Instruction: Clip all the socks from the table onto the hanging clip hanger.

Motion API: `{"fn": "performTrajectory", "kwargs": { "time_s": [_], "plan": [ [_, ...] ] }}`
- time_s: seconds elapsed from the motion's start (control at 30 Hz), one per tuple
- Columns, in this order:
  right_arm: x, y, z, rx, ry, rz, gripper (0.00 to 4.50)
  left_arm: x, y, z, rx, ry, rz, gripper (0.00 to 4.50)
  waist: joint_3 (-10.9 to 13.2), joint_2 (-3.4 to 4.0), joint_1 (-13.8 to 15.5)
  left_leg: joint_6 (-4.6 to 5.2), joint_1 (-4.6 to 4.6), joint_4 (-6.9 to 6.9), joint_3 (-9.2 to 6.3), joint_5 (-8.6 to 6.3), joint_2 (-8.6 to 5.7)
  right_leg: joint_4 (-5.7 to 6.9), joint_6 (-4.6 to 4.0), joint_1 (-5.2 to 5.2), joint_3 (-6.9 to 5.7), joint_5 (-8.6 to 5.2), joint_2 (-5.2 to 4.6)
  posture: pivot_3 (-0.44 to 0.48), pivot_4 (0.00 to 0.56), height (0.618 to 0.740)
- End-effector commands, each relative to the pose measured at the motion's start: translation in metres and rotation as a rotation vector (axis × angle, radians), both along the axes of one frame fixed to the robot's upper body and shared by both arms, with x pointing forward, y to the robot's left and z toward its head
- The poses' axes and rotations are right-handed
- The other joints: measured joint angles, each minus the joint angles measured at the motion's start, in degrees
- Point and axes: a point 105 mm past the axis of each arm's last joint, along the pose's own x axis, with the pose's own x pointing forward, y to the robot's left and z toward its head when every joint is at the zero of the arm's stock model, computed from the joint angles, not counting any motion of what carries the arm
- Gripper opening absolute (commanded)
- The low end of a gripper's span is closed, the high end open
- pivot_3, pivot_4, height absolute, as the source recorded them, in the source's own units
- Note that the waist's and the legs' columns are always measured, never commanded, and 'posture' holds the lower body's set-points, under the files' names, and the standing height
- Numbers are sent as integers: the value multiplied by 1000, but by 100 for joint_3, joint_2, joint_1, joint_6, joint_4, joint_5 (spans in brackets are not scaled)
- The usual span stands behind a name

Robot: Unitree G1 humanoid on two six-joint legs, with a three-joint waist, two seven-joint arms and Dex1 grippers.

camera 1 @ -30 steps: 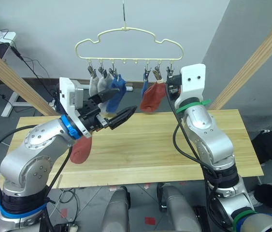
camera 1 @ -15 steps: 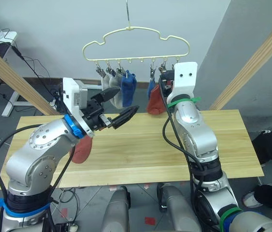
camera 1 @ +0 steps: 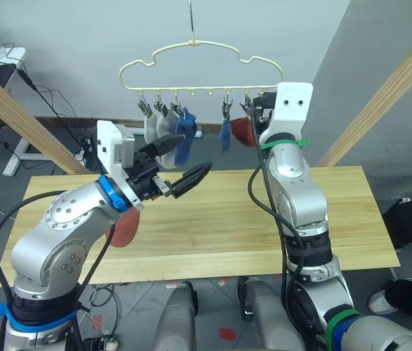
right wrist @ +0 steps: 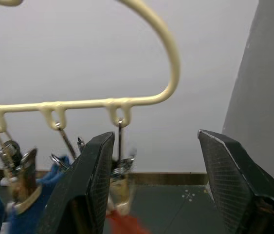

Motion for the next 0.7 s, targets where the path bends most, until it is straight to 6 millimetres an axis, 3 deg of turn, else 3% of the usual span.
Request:
{"fn": "performTrajectory", "kwargs": {
  "time_s": [0.03,0.7],
  "plan": [
    [-7,-2,11,4,-56,-4,2859,-7,-5,7,-2,-54,-18,4500,0,0,1,0,0,0,0,0,0,0,0,0,0,0,0,39,325,740],
    [-14,12,22,6,-111,36,2859,-8,-7,7,-3,-57,-19,4500,0,0,-1,0,0,0,-1,0,0,1,-1,0,0,0,0,48,316,740]
  ]
}}
